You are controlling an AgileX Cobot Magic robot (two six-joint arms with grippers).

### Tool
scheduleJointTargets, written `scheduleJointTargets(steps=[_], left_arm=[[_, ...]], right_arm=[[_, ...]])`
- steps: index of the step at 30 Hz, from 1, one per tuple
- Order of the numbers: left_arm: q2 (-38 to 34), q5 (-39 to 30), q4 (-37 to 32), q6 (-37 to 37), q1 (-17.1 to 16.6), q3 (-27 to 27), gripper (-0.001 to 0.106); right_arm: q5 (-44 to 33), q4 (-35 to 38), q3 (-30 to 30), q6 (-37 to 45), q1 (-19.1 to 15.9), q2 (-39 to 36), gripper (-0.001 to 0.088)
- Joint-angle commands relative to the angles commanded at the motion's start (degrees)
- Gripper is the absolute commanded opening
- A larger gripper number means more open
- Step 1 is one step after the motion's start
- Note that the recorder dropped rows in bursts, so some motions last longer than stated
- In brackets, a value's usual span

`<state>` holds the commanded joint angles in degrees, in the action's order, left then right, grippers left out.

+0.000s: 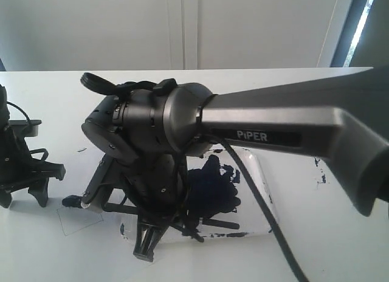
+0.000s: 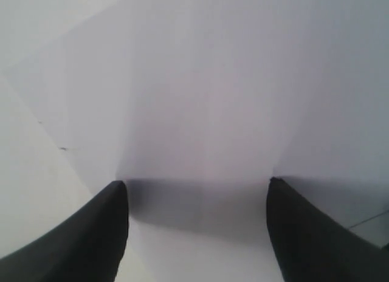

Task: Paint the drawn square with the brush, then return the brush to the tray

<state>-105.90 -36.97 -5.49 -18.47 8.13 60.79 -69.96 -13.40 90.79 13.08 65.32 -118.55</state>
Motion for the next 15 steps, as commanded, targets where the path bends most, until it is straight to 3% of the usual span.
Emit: scheduleJointTargets(steps=[15], left_arm=[[0.0,0.0,0.0,0.0,0.0,0.0,0.068]], right_arm=[[0.0,-0.2,0.0,0.1,1.8,-1.0,0.0]])
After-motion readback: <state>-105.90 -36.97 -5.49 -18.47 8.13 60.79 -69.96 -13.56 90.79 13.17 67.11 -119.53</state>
